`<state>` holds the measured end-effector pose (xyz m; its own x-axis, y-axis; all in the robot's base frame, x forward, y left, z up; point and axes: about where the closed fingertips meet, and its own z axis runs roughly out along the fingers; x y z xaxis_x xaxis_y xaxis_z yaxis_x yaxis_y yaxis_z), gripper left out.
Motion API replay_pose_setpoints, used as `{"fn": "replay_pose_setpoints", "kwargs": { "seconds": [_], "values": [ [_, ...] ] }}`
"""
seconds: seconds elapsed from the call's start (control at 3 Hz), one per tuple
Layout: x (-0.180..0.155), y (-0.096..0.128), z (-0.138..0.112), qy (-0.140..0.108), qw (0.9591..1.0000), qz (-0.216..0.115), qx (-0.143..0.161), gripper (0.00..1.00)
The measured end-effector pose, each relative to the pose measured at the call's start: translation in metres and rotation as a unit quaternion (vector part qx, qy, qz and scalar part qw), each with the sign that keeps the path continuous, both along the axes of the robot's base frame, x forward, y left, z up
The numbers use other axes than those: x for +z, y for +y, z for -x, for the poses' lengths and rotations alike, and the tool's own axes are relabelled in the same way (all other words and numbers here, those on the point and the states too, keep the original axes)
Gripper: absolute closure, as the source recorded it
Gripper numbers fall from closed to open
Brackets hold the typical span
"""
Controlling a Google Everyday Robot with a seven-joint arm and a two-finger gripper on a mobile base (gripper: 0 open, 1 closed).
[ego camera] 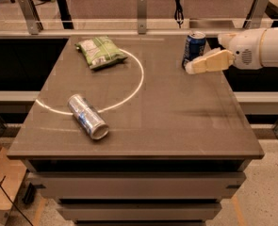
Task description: Knock pepsi can over
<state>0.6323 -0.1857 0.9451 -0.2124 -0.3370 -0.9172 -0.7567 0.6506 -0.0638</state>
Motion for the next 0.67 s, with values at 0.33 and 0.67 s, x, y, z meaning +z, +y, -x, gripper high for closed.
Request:
{"fn": "replay_pose_setpoints", "kwargs": {
  "seconds": [0.33,0.67],
  "values": [
    [-0.0147,0.0061,-0.0447,-0.012,0.9992,-0.004,-0.039,0.00],
    [-0.0159,0.0082,-0.0450,-0.011,0.9992,-0.002,-0.038,0.00]
  ]
}}
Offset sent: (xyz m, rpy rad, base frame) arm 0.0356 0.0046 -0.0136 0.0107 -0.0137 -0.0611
